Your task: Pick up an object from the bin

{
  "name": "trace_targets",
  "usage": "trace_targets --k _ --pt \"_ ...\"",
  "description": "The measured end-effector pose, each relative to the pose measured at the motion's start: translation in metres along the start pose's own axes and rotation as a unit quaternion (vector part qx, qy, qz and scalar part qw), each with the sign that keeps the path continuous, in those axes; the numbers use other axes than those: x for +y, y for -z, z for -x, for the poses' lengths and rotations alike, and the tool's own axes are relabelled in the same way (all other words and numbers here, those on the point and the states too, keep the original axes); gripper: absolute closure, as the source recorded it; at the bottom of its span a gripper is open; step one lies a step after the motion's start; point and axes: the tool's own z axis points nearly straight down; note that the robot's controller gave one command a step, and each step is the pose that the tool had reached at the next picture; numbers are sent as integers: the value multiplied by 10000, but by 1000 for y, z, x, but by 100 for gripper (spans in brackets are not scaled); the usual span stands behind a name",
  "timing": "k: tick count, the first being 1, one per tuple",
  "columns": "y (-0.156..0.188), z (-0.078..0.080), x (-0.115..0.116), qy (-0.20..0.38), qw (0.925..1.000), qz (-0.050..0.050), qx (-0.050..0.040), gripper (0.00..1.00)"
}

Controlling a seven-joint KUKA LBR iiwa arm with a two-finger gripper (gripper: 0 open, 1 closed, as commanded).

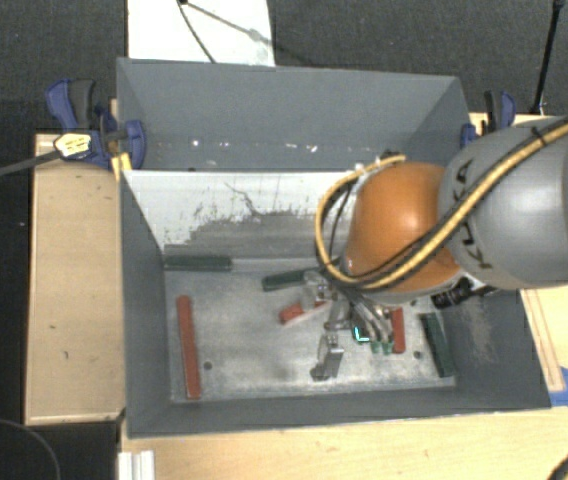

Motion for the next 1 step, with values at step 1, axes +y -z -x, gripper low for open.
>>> trace_targets --k 1 --pt "-61 65 -33 375 9993 -3 -55 0"
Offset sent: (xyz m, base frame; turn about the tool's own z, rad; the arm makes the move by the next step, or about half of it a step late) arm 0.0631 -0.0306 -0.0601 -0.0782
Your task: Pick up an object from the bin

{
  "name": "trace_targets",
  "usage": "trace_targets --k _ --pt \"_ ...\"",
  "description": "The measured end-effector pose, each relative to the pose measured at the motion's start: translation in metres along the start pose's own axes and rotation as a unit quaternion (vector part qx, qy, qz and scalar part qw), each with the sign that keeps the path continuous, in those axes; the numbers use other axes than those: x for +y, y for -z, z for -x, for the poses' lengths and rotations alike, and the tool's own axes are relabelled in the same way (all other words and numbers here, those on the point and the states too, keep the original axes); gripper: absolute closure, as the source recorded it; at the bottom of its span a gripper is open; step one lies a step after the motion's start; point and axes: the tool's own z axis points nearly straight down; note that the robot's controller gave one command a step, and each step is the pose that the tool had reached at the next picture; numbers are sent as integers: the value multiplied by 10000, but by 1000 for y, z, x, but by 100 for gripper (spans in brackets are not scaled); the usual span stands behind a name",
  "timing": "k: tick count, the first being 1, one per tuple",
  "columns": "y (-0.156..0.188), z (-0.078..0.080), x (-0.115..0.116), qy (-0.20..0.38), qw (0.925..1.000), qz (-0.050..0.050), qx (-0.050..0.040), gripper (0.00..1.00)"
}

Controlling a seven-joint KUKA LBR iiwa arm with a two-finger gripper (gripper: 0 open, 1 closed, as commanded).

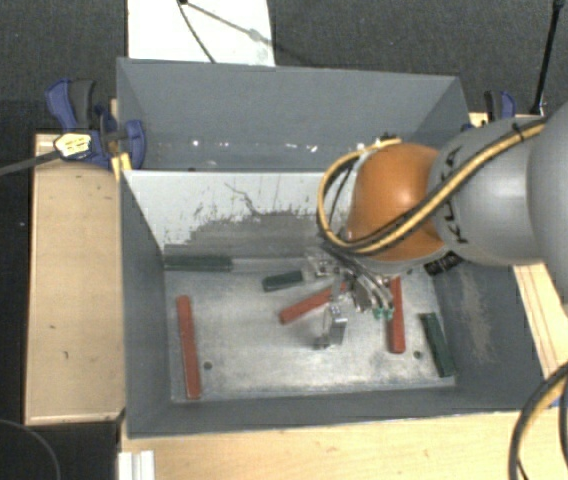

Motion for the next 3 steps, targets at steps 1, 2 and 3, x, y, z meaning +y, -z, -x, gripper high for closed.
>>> trace_targets --k 1,2,3 --pt "4 0 2 -10 10000 6 -17 100" --pt "2 -1 2 -22 10000 6 4 0" --pt "3 -1 2 -39 10000 7 5 100"
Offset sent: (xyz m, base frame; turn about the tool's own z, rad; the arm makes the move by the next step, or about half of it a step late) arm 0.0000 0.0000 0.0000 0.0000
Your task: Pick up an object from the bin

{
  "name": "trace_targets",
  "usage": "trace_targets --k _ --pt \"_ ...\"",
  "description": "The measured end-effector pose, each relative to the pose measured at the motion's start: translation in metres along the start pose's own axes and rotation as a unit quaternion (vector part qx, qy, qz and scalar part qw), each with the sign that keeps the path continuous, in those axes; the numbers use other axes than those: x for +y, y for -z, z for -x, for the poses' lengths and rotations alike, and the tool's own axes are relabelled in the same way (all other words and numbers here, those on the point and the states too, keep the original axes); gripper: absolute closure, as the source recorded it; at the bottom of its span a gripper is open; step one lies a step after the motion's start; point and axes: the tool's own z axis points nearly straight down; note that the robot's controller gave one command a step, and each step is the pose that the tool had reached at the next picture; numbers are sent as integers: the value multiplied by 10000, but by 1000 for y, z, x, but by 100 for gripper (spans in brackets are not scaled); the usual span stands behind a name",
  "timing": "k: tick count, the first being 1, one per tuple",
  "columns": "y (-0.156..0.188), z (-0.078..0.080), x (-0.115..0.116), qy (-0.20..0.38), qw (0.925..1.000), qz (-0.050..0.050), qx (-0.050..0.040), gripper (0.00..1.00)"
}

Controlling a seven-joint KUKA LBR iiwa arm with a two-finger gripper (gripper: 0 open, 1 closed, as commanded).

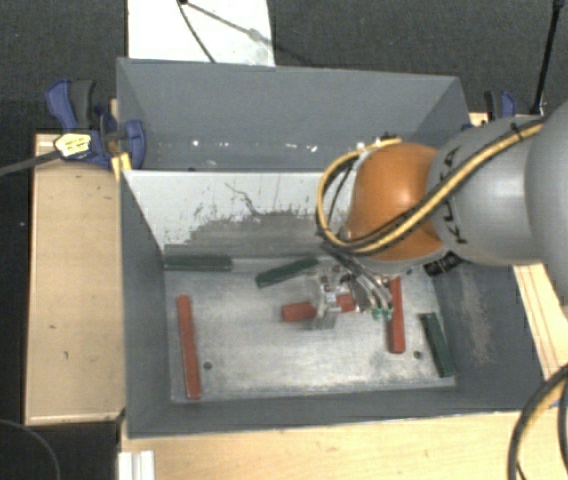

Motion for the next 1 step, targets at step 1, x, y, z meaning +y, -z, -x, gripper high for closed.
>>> trace_targets --k 1 --pt "154 -22 52 9 10000 6 -29 100"
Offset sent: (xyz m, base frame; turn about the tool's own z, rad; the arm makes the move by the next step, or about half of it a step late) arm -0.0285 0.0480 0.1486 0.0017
